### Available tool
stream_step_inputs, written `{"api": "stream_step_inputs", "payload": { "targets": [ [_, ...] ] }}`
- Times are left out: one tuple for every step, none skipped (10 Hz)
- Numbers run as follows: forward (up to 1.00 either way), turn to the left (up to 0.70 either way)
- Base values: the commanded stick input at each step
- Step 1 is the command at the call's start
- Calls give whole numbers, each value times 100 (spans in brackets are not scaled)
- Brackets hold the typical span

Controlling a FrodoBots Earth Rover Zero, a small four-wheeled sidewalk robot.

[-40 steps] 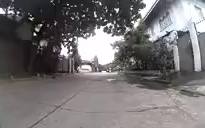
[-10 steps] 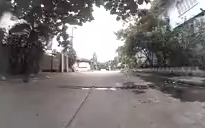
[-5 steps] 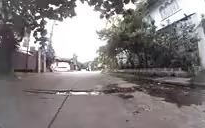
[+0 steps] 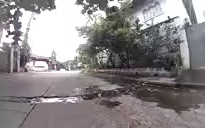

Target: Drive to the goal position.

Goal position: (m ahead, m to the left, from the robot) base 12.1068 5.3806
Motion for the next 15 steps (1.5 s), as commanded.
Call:
{"api": "stream_step_inputs", "payload": {
  "targets": [
    [100, 0],
    [100, 0],
    [100, 0],
    [100, 0],
    [100, 0],
    [100, 0],
    [100, 0],
    [100, 0],
    [100, 0],
    [100, -3],
    [100, -6],
    [100, -40],
    [100, -40],
    [100, -40],
    [100, -22]
  ]
}}
